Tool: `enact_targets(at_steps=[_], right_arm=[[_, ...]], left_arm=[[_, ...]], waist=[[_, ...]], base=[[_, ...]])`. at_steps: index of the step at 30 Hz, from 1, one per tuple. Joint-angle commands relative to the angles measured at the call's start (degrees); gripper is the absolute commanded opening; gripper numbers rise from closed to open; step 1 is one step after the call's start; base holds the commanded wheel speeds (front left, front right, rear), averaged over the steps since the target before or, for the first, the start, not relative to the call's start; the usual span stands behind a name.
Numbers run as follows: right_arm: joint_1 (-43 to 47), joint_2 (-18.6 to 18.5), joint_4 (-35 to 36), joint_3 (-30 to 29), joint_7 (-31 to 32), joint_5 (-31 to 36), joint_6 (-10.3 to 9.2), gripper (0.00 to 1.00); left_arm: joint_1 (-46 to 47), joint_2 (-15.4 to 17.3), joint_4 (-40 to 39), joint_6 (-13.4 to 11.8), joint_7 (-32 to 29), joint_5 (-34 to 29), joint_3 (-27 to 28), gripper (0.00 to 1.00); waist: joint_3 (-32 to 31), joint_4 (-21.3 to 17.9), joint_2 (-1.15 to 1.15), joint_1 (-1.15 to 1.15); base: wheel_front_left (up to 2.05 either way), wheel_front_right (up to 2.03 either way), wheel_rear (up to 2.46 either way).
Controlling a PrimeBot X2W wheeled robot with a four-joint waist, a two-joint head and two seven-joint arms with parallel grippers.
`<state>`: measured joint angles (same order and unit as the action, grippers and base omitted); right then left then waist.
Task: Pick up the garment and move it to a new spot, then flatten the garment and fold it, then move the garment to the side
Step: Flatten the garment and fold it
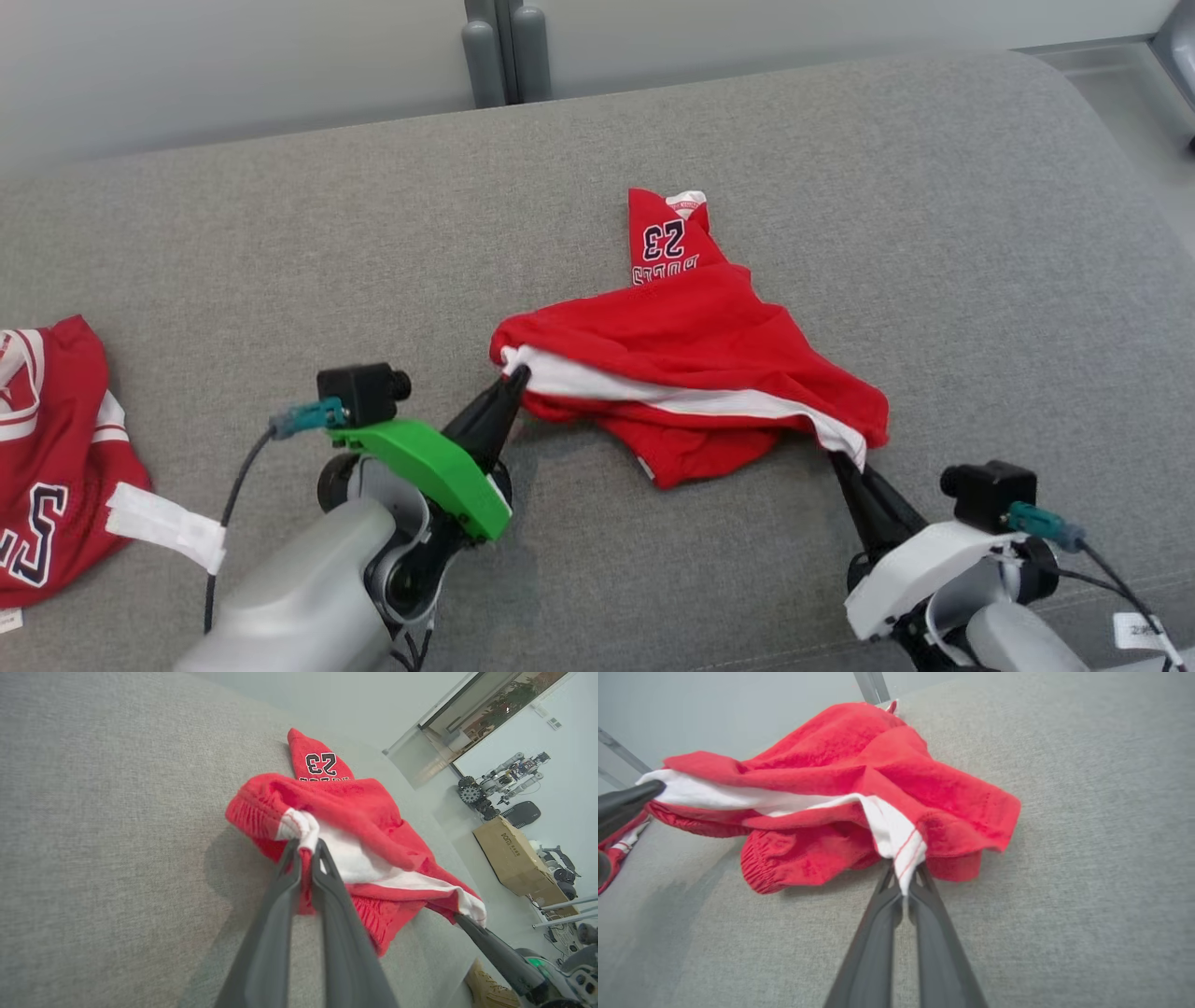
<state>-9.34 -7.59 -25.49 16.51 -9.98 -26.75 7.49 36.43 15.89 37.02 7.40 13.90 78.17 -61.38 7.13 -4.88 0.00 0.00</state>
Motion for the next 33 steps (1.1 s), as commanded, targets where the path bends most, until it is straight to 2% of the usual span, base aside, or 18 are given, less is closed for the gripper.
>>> enact_targets(at_steps=[1, 3, 7, 10, 12, 17, 21, 24, 27, 30, 33], right_arm=[[0.82, -1.31, 3.34, -0.01, 0.93, -1.85, 0.00, 0.00], [1.56, -3.86, 10.40, 0.11, 3.22, -5.47, 0.00, 0.00], [-1.46, -12.36, 27.34, -1.62, 10.82, -11.47, 0.00, 0.00], [-8.22, -16.68, 34.68, -5.71, 17.33, -14.20, 0.00, 0.00], [-18.82, -17.87, 36.01, -8.67, 23.83, -15.64, 0.00, 0.00], [-40.17, -14.66, 27.53, -10.16, 29.56, -13.27, -0.02, 0.00], [-56.08, -9.04, 16.19, -9.78, 27.29, -7.74, -0.04, 0.00], [-66.95, -4.00, 6.44, -11.55, 20.96, -1.91, -0.06, 0.00], [-76.54, 0.10, -2.06, -14.24, 12.93, 4.78, -0.08, 0.00], [-84.17, 2.72, -8.29, -17.13, 4.88, 9.66, -0.08, 0.00], [-89.41, 4.07, -13.33, -17.89, -0.84, 11.88, -0.06, 0.00]], left_arm=[[1.68, 1.09, -1.88, 0.18, 0.49, 0.19, 1.07, 0.00], [2.60, 2.49, -5.56, 0.18, 0.85, 0.81, 2.43, 0.00], [7.55, 7.17, -14.82, 0.18, -1.30, 2.70, 5.76, 0.00], [14.57, 10.44, -19.24, -0.60, -5.41, 3.24, 8.30, 0.00], [23.62, 13.32, -20.58, -2.88, -10.21, 2.36, 10.68, 0.00], [38.67, 14.45, -15.78, -5.79, -16.10, 0.69, 13.48, 0.00], [48.70, 12.88, -8.38, -6.72, -15.40, -2.54, 15.18, 0.00], [55.75, 11.19, -1.91, -7.58, -11.32, -5.78, 16.37, 0.00], [62.00, 9.32, 3.13, -7.21, -5.84, -10.02, 16.21, 0.00], [67.63, 7.56, 6.51, -5.69, -0.63, -14.38, 15.91, 0.00], [71.57, 5.81, 7.89, -3.73, 1.19, -17.25, 18.35, 0.00]], waist=[[0.19, 0.15, 0.00, 0.00], [0.58, 0.22, 0.00, 0.00], [4.00, 0.00, 0.00, 0.00], [8.10, -0.02, 0.00, 0.00], [12.74, 0.11, 0.00, 0.00], [20.19, 0.62, 0.00, 0.00], [24.89, 0.85, 0.00, 0.00], [27.70, 0.80, 0.00, 0.00], [30.49, 0.63, 0.00, 0.00], [32.81, 0.32, 0.00, 0.00], [34.86, -0.23, 0.00, 0.00]], base=[[0.00, 0.00, 0.00], [0.00, 0.00, 0.00], [0.00, 0.00, 0.00], [0.00, 0.00, 0.00], [0.00, 0.00, 0.00], [0.00, 0.00, 0.00], [0.00, 0.00, 0.00], [0.00, 0.00, 0.00], [0.00, 0.00, 0.00], [0.00, 0.00, 0.00], [0.00, 0.00, 0.00]])
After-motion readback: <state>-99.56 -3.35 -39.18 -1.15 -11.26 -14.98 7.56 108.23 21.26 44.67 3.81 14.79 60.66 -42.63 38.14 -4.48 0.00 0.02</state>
